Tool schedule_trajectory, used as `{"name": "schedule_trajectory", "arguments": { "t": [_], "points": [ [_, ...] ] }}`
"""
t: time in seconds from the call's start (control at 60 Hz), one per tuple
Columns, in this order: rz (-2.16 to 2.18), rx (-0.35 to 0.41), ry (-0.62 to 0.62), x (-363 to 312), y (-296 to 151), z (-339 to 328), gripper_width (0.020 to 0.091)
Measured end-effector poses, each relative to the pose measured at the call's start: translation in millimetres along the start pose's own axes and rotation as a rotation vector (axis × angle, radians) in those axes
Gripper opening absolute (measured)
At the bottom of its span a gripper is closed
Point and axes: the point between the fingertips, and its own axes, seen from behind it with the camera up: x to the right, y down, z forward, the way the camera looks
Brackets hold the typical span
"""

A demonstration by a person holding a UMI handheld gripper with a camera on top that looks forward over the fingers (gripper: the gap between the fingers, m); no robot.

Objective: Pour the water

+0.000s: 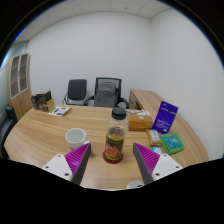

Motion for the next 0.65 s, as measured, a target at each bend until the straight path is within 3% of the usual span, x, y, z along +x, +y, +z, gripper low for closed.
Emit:
{"name": "schedule_trajectory", "arguments": {
  "t": [0.317,0.65],
  "points": [
    [0.009,-0.064,0.051,-68.9,23.7,-166.2,0.0858],
    [0.013,-0.063,0.066,-100.2,33.9,-215.7,0.0855]
  ]
}}
